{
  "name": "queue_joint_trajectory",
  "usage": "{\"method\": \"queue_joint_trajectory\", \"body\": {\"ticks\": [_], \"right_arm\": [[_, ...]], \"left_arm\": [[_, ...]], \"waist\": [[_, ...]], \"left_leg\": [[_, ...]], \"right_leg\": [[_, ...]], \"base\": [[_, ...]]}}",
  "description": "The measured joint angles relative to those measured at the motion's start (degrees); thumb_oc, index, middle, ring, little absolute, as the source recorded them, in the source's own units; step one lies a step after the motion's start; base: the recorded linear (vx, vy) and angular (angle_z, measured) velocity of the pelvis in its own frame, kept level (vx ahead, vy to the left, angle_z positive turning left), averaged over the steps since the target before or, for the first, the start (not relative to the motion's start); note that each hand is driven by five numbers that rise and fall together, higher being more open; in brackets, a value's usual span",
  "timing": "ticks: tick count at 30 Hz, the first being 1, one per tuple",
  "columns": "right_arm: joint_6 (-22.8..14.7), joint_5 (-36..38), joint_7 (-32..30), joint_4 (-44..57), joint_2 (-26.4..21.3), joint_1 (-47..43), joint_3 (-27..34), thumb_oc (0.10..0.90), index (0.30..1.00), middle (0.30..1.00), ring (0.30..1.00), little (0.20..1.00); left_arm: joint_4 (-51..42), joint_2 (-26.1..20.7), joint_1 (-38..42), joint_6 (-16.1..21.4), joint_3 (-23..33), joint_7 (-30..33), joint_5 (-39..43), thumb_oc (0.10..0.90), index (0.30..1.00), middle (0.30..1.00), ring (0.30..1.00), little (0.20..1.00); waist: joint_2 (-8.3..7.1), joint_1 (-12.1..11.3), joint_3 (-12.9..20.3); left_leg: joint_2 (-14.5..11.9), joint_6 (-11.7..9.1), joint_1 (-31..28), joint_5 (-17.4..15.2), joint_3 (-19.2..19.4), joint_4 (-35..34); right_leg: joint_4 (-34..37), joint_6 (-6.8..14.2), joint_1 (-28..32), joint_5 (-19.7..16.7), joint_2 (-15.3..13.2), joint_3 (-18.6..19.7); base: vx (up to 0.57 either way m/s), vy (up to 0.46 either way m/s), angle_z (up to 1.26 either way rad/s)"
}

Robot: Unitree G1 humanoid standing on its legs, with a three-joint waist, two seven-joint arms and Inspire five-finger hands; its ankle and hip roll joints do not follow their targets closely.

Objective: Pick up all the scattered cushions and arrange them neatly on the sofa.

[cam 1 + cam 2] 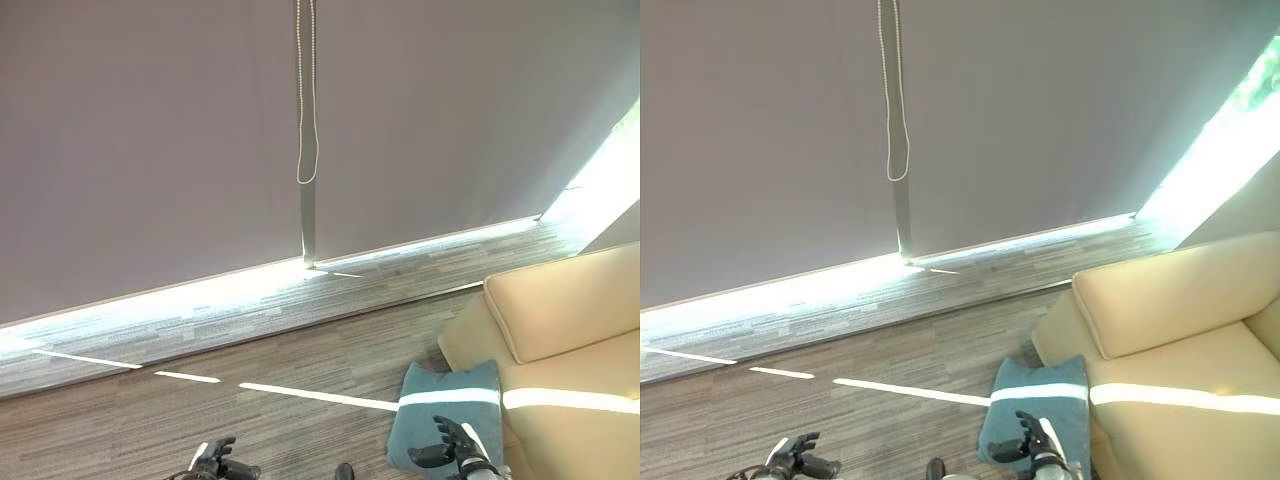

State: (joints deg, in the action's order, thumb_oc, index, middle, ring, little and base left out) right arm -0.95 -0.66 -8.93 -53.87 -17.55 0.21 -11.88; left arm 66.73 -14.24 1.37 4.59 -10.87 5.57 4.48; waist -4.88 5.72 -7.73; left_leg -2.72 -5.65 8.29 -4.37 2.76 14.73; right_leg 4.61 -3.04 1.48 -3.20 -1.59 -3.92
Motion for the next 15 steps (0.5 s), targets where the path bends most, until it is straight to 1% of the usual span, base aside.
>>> {"method": "queue_joint_trajectory", "body": {"ticks": [1, 2, 3, 4, 5, 6, 7, 8, 9, 10, 11, 12, 13, 14, 15], "right_arm": [[0.0, 0.0, 0.0, -1.1, 0.1, -1.0, -0.4, 0.800, 0.900, 0.900, 0.900, 0.900], [0.0, 0.0, 0.0, -1.8, -0.1, -1.2, -0.3, 0.800, 0.900, 0.900, 0.900, 0.900], [0.0, 0.0, -0.1, -1.9, -0.2, -1.4, 0.0, 0.800, 0.900, 0.900, 0.900, 0.900], [0.0, 0.0, -0.1, -2.1, -0.4, -1.3, -0.1, 0.800, 0.900, 0.900, 0.900, 0.900], [0.0, -0.1, 0.0, -2.3, -0.6, -0.7, 0.1, 0.800, 0.900, 0.900, 0.900, 0.900], [0.0, -0.1, -0.1, -2.5, -0.7, -0.5, 0.3, 0.800, 0.900, 0.900, 0.900, 0.900], [0.0, -0.1, -0.1, -2.7, -0.6, -0.3, 0.2, 0.800, 0.900, 0.900, 0.900, 0.900], [-0.1, -0.1, 0.0, -1.8, -0.1, 0.8, -0.1, 0.800, 0.900, 0.900, 0.900, 0.900], [-0.1, -0.1, 0.0, -1.6, 0.3, 1.7, -0.1, 0.800, 0.900, 0.900, 0.900, 0.900], [0.0, -0.2, 0.0, -1.8, 0.8, 1.4, 0.1, 0.800, 0.900, 0.900, 0.900, 0.900], [0.0, -0.2, 0.1, -1.8, 1.3, 1.5, -0.2, 0.800, 0.900, 0.900, 0.900, 0.900], [-0.1, -0.3, 0.1, -1.6, 1.8, 1.4, -0.6, 0.800, 0.900, 0.900, 0.900, 0.900], [0.0, -0.4, 0.2, -1.6, 2.8, 1.0, -1.3, 0.800, 0.900, 0.900, 0.900, 0.900], [0.0, -0.4, 0.3, -1.6, 3.3, 1.0, -1.3, 0.800, 0.900, 0.900, 0.900, 0.900], [0.1, -0.4, 0.4, -1.6, 3.6, 1.1, -1.5, 0.800, 0.900, 0.900, 0.900, 0.900]], "left_arm": [[0.7, -0.1, 0.1, 0.1, 0.0, 0.1, 0.3, 0.800, 0.900, 0.900, 0.900, 0.900], [0.6, -0.1, 0.2, 0.1, 0.1, 0.1, 0.7, 0.800, 0.900, 0.900, 0.900, 0.900], [0.5, 0.0, 0.3, 0.1, 0.2, 0.2, 1.4, 0.800, 0.900, 0.900, 0.900, 0.900], [0.7, 0.0, 0.8, 0.1, 0.1, 0.1, 2.0, 0.800, 0.900, 0.900, 0.900, 0.900], [1.5, 0.3, 1.0, 0.2, -0.1, 0.1, 2.2, 0.800, 0.900, 0.900, 0.900, 0.900], [2.4, 0.8, 1.0, 0.2, -0.2, 0.1, 2.1, 0.800, 0.900, 0.900, 0.900, 0.900], [2.7, 1.0, 0.8, 0.0, -0.2, 0.1, 2.1, 0.800, 0.900, 0.900, 0.900, 0.900], [2.1, 0.6, 0.7, 0.0, -0.5, 0.2, 2.0, 0.800, 0.900, 0.900, 0.900, 0.900], [2.2, 0.4, 0.9, -0.1, -1.6, 0.2, 1.6, 0.800, 0.900, 0.900, 0.900, 0.900], [2.3, 0.4, 0.4, -0.1, -1.9, 0.2, 1.2, 0.800, 0.900, 0.900, 0.900, 0.900], [2.1, 0.2, 0.2, 0.0, -2.1, 0.1, 0.9, 0.800, 0.900, 0.900, 0.900, 0.900], [2.1, -0.1, 0.4, 0.0, -2.1, 0.1, 0.9, 0.800, 0.900, 0.900, 0.900, 0.900], [2.2, -1.1, 0.7, 0.0, -2.1, 0.2, 0.9, 0.800, 0.900, 0.900, 0.900, 0.900], [2.2, -1.5, 1.2, 0.0, -2.1, 0.2, 0.9, 0.800, 0.900, 0.900, 0.900, 0.900], [2.2, -2.0, 1.9, 0.0, -2.0, 0.3, 1.0, 0.800, 0.900, 0.900, 0.900, 0.900]], "waist": [[-0.36, -0.9, -0.3], [-0.09, -1.7, -0.8], [0.53, -1.5, -1.2], [1.14, -1.1, -1.3], [1.70, -1.1, -0.9], [2.21, -1.4, -0.6], [2.29, -1.4, -0.6], [1.53, 0.0, -0.5], [1.37, 1.0, -0.5], [1.78, 1.2, -0.3], [1.92, 1.1, -0.2], [1.85, 1.1, -0.2], [1.54, 1.4, -0.4], [1.54, 1.2, -0.7], [1.55, 1.3, -0.8]], "left_leg": [[1.2, -0.9, -0.7, 1.4, -8.6, -11.5], [1.2, -1.1, -1.1, 3.2, -9.7, -14.5], [0.7, -0.1, -0.2, 4.4, -9.1, -13.0], [0.6, -0.3, 0.8, 5.4, -10.0, -12.3], [0.4, 0.3, -0.3, 5.6, -10.1, -13.6], [0.3, 1.5, -1.8, 6.1, -9.1, -15.0], [0.8, 2.7, -2.7, 7.8, -8.4, -15.8], [2.4, 4.4, -4.3, 9.6, -5.9, -16.8], [3.4, 5.5, -5.4, 9.1, -5.4, -17.5], [3.3, 6.2, -7.0, 10.0, -3.3, -19.4], [3.4, 6.9, -7.7, 9.8, -1.4, -19.9], [3.6, 7.7, -8.0, 9.2, 0.6, -19.9], [4.0, 8.1, -8.0, 8.9, 3.0, -19.8], [4.0, 8.1, -8.0, 8.9, 3.2, -19.8], [3.9, 8.3, -8.0, 8.8, 3.7, -19.8]], "right_leg": [[0.7, 2.1, 0.6, 0.8, 0.5, 3.7], [0.7, 1.2, 0.9, 0.3, 0.9, 4.3], [0.7, 1.0, 1.5, 0.3, 1.4, 4.3], [0.7, 1.6, 2.2, 1.8, 1.9, 5.1], [0.6, 2.0, 2.2, 2.7, 2.2, 6.8], [0.5, 2.2, 2.5, 3.0, 2.2, 8.3], [0.4, 2.9, 2.8, 3.3, 1.8, 9.4], [-0.7, 4.9, 2.5, 3.3, -0.4, 9.1], [-1.9, 5.8, 2.6, 4.0, -1.3, 9.1], [-3.8, 6.2, 1.4, 4.3, -1.8, 10.1], [-5.2, 6.4, 0.3, 4.4, -1.9, 11.0], [-6.6, 6.9, -0.9, 4.7, -2.1, 11.5], [-8.9, 7.9, -2.8, 5.3, -2.6, 11.6], [-10.1, 9.1, -3.7, 6.1, -2.8, 11.2], [-10.9, 9.4, -4.9, 6.1, -3.1, 9.5]], "base": [[0.10, 0.077, -0.82], [0.15, 0.161, -0.88], [0.22, 0.246, -0.52], [0.23, 0.283, -0.40], [0.12, 0.163, -0.65], [0.05, 0.078, -0.87], [0.16, 0.233, -1.06], [0.18, 0.288, -0.74], [0.20, 0.353, -0.70], [0.07, 0.179, -0.68], [0.05, 0.155, -0.95], [0.03, 0.124, -1.17], [0.00, 0.099, -0.97], [0.00, 0.111, -0.77], [0.03, 0.115, -0.95]]}}
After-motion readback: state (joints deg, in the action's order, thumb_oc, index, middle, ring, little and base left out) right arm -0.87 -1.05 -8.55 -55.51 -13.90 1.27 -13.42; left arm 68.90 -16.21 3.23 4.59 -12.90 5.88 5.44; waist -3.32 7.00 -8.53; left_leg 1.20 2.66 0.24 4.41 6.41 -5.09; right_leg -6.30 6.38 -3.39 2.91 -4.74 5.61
